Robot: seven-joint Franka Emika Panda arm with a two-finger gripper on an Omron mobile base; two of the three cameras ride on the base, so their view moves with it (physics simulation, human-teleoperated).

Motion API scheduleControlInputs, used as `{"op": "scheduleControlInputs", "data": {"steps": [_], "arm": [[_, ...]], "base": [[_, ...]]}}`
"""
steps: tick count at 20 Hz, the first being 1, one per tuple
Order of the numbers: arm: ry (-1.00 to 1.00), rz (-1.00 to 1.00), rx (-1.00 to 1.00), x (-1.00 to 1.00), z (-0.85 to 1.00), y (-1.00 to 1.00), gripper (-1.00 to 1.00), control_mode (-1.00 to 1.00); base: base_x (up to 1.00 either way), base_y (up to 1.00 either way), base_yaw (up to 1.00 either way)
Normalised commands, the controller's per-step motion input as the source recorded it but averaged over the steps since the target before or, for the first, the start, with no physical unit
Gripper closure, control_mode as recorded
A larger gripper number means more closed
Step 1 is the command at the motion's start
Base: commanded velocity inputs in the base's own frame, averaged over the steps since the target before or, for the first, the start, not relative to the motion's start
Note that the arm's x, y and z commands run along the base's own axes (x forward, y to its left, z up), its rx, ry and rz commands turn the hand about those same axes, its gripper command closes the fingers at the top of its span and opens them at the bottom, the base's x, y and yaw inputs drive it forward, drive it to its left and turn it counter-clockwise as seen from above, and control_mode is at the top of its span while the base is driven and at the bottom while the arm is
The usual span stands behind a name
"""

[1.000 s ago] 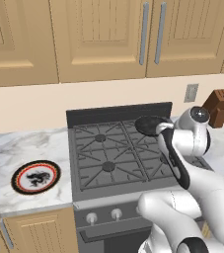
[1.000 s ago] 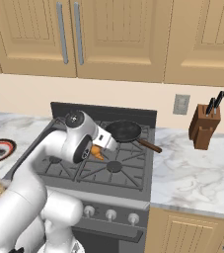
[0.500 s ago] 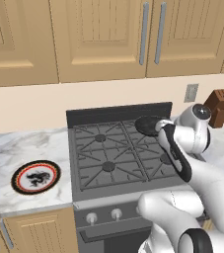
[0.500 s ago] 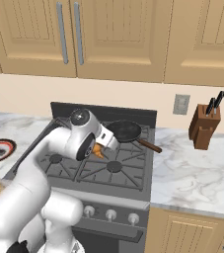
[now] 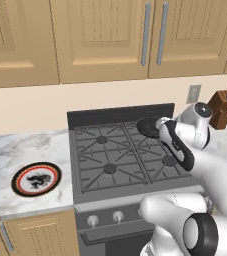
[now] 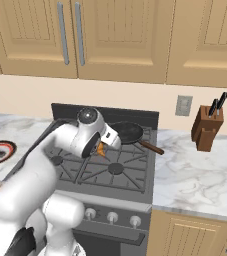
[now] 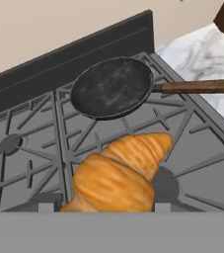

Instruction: Pick the croissant and place it on the pan. Then turn on the stove to warm the croissant.

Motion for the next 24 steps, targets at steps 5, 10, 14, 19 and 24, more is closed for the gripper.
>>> {"op": "scheduleControlInputs", "data": {"steps": [5, 10, 14, 19, 24], "arm": [[0.0, 0.0, 0.05, 0.2, 0.0, 0.0, 1.0, -1.0], [0.0, 0.0, 0.04, 0.21, 0.0, 0.0, 1.0, -1.0], [0.0, 0.0, 0.03, 0.23, 0.0, 0.0, 1.0, -1.0], [0.0, 0.0, 0.01, 0.25, 0.0, 0.0, 1.0, -1.0], [0.0, 0.0, 0.01, 0.19, 0.0, 0.0, 1.0, -1.0]], "base": [[0.0, 0.0, 0.0], [0.0, 0.0, 0.0], [0.0, 0.0, 0.0], [0.0, 0.0, 0.0], [0.0, 0.0, 0.0]]}}
